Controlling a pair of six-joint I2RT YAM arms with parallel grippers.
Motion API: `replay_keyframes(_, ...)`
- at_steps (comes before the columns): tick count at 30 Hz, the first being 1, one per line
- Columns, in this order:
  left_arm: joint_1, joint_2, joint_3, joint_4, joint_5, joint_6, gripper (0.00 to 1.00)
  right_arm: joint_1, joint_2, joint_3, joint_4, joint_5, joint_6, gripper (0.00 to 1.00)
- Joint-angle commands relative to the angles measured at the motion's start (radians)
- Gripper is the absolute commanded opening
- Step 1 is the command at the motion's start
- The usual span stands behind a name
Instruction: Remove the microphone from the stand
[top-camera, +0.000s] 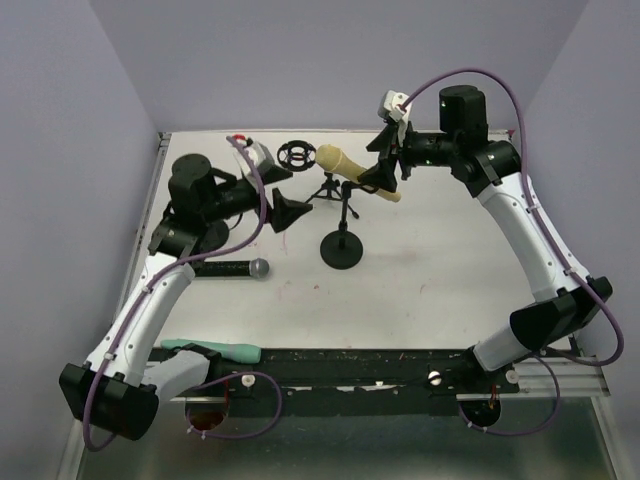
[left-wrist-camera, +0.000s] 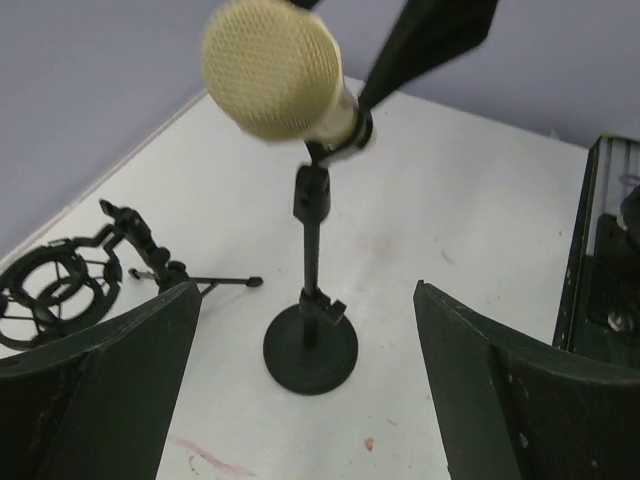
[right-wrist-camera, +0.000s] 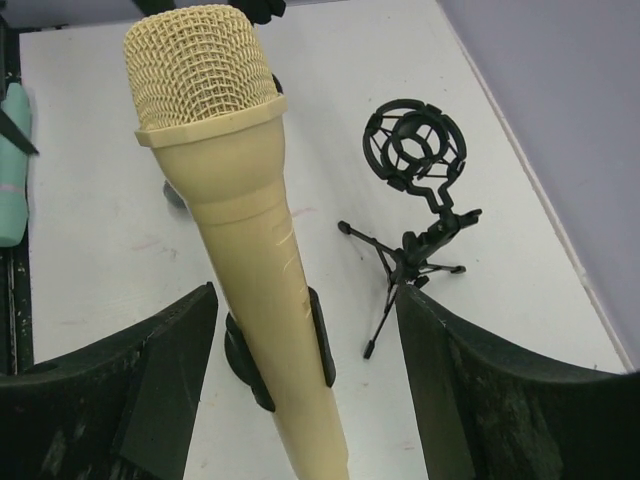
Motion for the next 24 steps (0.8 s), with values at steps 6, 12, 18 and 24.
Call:
replay_keyframes(6, -0.062, 0.103, -0.350, 0.683, 0.042, -0.097, 0.84, 0.083, 0.090, 0.075, -0.063, -0.051, -0.081, 0.78)
replay_keyframes(12, -0.120, 0.273, -0.347, 0.892, 0.005, -0.147, 0.77, 0.121, 0.122, 0.138, -0.075, -0.005, -0.026, 0.75)
replay_keyframes(18, -0.158, 0.379, -0.312, 1.005, -0.019, -0.236, 0.69, 0.129, 0.159, 0.175, -0.081, 0.036, 0.011, 0.63)
replay_keyframes(24, -0.175, 0.393, -0.316, 1.062, -0.048, -0.290, 0.60, 0.132, 0.177, 0.204, -0.115, 0.047, 0.016, 0.55)
